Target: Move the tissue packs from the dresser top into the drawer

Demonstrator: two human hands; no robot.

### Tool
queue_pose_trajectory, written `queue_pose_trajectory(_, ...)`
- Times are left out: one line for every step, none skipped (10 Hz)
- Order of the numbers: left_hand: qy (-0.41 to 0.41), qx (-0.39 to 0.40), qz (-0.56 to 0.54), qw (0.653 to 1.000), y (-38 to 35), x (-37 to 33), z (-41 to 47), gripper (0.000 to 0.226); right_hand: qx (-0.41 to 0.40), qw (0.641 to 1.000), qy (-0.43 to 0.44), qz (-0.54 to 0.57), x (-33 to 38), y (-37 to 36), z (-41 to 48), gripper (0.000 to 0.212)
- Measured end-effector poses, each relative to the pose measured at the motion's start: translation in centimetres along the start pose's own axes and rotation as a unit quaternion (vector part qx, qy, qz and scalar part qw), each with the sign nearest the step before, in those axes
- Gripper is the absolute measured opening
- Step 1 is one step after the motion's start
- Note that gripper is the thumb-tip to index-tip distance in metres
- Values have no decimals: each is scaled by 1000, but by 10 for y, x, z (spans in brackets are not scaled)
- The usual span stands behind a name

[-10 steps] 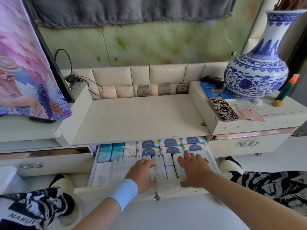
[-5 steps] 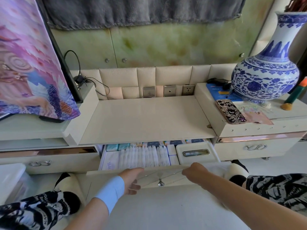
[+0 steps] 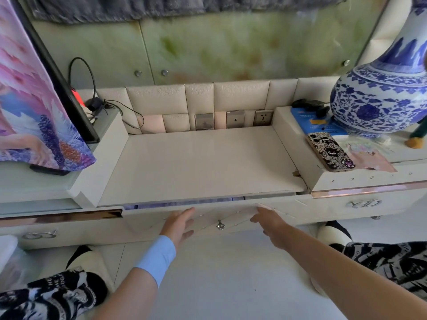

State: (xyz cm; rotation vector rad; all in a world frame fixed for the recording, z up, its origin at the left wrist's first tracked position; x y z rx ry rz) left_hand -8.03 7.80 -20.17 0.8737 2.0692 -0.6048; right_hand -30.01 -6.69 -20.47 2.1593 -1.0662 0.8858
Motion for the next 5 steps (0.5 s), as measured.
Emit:
queue_pose_trajectory(-15,7,-31,999,0,-6,11,34,9,1000,15,-12,0,1,17,56)
queue_pose_trajectory(-23,5,-25,999,1,-7,20,26,12,997,34,-64,-1,1,24,56)
queue_pose_trajectory(-9,-2,-9,1000,0,-7,19,12,16,997,27,-68,-6,-10,28,65)
queue_pose_trajectory(21,10,2,1000,-5,-19,11,21,-23,994,41,-95,10,-19,27,45)
queue_pose_trajectory(-20,55,-30,998,-18,-58,-4,30,-100,984,142,-49,63,-19,23,38)
Point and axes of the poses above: each hand's wrist, its own z-axis towards the middle knuckle, its own y-axis out of the back of the hand, x = y × z, the point moved 4 cm from there along z, towards the middle knuckle, and after that the axes turned 2 degrees about x, right-handed, at the moved point
